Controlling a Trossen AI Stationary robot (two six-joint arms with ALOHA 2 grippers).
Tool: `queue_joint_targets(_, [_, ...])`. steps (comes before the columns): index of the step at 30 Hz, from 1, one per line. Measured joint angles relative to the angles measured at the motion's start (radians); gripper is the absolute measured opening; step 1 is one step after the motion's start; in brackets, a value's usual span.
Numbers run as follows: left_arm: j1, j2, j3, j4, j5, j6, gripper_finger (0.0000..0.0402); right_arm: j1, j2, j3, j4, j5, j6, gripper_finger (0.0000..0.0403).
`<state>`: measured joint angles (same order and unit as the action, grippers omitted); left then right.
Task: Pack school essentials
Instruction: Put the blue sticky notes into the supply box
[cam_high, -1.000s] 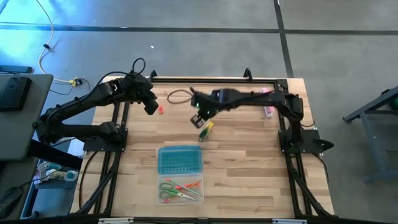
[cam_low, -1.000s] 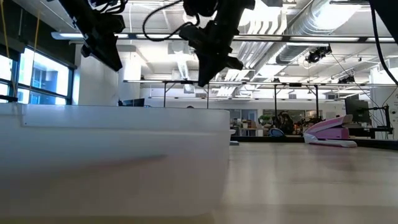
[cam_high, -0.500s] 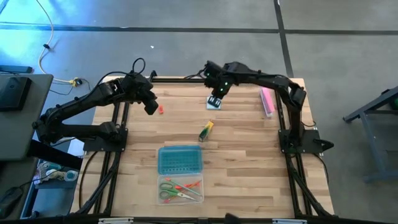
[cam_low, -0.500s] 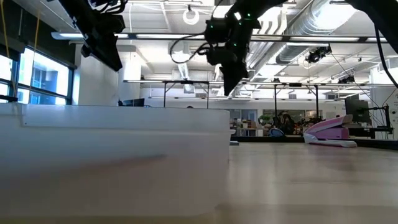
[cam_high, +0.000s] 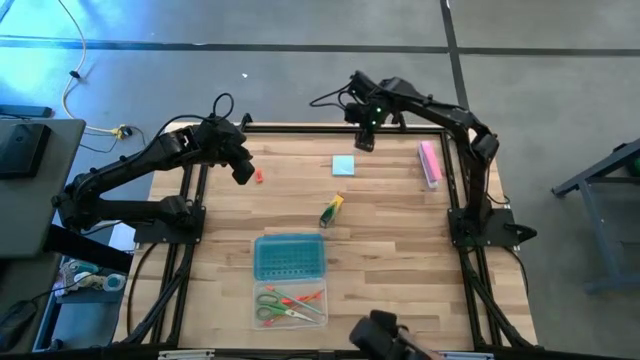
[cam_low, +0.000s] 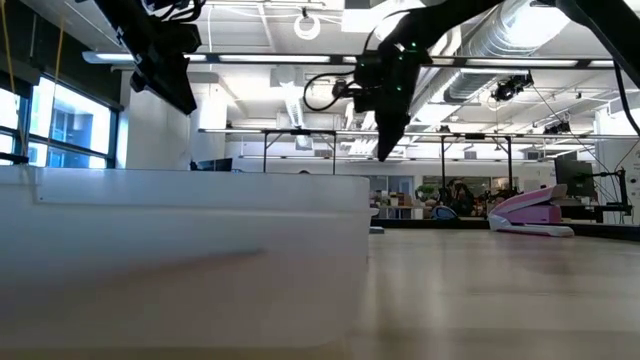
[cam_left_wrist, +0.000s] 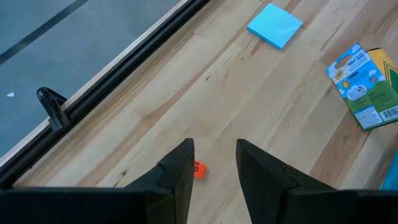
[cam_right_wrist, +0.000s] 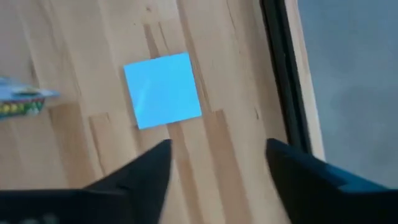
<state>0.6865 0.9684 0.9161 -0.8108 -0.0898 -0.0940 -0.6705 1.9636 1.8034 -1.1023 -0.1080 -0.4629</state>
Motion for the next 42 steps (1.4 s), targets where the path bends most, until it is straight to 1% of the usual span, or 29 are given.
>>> queue_joint_targets(3, [0.000, 0.000, 0.000, 0.000, 0.000, 0.000, 0.0110, -0.011, 0.000, 0.000, 0.013, -0.007, -0.101, 0.0317])
queue_joint_targets(6, [0.000, 0.000, 0.000, 0.000, 0.000, 0.000, 0.0110, -0.016, 0.000, -0.020, 0.064, -0.020, -0.188, 0.0375])
queue_joint_targets(8, [0.000, 0.000, 0.000, 0.000, 0.000, 0.000, 0.0110, -0.016, 0.000, -0.049, 0.093, -0.038, -0.220, 0.0393])
queue_joint_targets(13, [0.000, 0.000, 0.000, 0.000, 0.000, 0.000, 0.0110, -0.005, 0.000, -0.164, 0.198, -0.109, -0.233, 0.0389])
queue_joint_targets(19, [0.000, 0.000, 0.000, 0.000, 0.000, 0.000, 0.0110, 0.031, 0.000, -0.292, 0.351, -0.114, -0.223, 0.0390])
queue_joint_targets(24, [0.000, 0.000, 0.000, 0.000, 0.000, 0.000, 0.0110, 0.064, 0.000, -0.366, 0.485, -0.104, -0.208, 0.0390])
queue_joint_targets(29, [0.000, 0.000, 0.000, 0.000, 0.000, 0.000, 0.0110, 0.082, 0.000, -0.401, 0.542, -0.103, -0.191, 0.0391])
queue_joint_targets(33, [0.000, 0.000, 0.000, 0.000, 0.000, 0.000, 0.0110, 0.085, 0.003, -0.414, 0.546, -0.102, -0.165, 0.0391])
queue_joint_targets(38, [0.000, 0.000, 0.000, 0.000, 0.000, 0.000, 0.0110, 0.089, 0.046, -0.412, 0.550, -0.088, -0.154, 0.0391])
queue_joint_targets(42, [0.000, 0.000, 0.000, 0.000, 0.000, 0.000, 0.0110, 0.098, 0.055, -0.412, 0.560, -0.074, -0.143, 0.0391])
